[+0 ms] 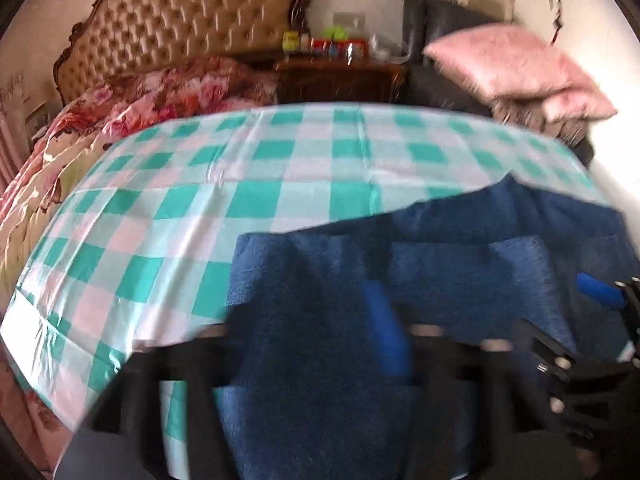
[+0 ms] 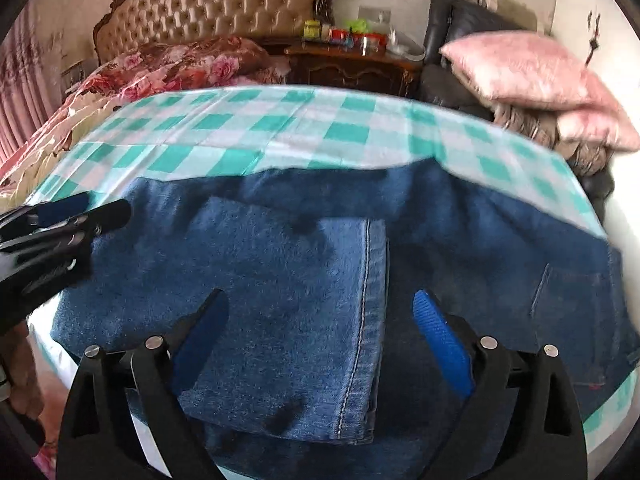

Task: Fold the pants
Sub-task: 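Lay the hem onto the jeans and open both tools, then smooth the folded jeans with both open tools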

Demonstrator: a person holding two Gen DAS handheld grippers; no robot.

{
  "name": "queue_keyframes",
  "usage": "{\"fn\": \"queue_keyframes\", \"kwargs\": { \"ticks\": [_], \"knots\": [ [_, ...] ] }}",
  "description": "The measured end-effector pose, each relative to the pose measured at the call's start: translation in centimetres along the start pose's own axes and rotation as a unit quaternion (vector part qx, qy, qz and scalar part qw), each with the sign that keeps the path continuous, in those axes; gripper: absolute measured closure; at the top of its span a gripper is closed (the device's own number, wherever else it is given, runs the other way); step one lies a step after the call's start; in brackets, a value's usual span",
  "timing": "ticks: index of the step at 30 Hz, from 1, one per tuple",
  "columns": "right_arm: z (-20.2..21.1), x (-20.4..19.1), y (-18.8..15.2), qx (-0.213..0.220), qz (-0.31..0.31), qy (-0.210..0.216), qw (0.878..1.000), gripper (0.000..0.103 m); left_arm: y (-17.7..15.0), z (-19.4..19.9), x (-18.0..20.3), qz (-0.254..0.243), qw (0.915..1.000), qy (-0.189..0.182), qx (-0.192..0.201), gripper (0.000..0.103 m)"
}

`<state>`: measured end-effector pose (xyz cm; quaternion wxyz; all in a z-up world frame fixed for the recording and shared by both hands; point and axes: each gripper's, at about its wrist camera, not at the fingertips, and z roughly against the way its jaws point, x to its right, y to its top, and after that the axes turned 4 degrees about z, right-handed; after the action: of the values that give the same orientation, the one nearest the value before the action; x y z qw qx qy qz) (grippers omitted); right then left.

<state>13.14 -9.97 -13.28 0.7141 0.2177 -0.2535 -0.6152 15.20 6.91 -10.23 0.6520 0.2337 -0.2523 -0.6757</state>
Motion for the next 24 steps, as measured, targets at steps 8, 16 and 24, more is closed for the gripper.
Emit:
{"fn": "queue_keyframes", "kwargs": {
  "ticks": [8,16,24],
  "knots": [
    [-3.1,0.6,-1.3,-0.069,-0.007,0.007,0.998,0.016,1.7,-7.1,-2.0,0.018,0.9967,0.001,-0.08,0.092],
    [-3.2,0.9,-1.8,-0.073,-0.018,0.018,0.997,0.015,3.3,-5.0,-3.7,0.045,0.998,0.0,-0.044,0.092],
    [-3.2,0.8,-1.8,-0.071,-0.013,0.016,0.997,0.015,-5.5,0.9,-1.1,0.039,0.9981,-0.027,-0.039,0.092]
  ]
}}
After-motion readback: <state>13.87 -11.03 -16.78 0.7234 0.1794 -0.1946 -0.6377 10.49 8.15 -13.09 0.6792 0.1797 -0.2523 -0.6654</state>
